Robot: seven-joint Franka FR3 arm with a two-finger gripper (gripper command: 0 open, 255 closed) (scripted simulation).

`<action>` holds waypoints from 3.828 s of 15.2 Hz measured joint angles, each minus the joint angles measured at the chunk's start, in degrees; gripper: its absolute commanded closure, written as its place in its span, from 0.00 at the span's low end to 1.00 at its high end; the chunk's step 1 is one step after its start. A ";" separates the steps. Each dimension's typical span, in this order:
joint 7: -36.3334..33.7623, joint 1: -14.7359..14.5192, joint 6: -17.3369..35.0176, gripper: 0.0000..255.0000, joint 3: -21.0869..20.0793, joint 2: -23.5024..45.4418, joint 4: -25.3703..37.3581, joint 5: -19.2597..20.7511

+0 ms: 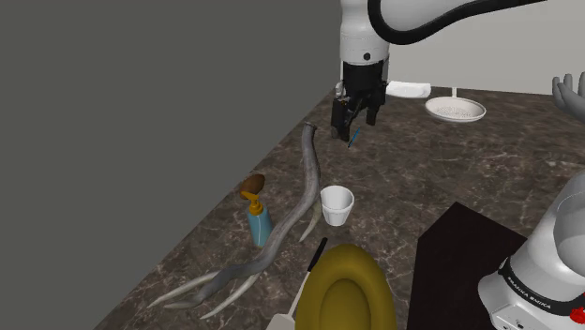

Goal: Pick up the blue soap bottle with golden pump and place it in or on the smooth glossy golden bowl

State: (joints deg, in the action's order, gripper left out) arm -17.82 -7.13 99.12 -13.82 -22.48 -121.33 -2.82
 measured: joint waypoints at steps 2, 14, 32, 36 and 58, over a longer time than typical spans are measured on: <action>-2.10 -0.63 1.06 0.00 -1.91 3.03 1.81 0.11; -15.15 -5.49 3.67 0.00 -11.12 25.93 19.64 6.85; -23.26 -12.74 5.40 0.00 -13.05 44.61 33.55 15.28; -23.26 -12.73 5.47 1.00 -13.05 44.61 33.49 15.29; -22.55 -13.39 -2.60 1.00 -13.40 44.04 41.15 14.78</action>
State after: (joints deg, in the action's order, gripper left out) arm -40.36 -20.52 96.52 -27.23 21.56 -80.18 11.96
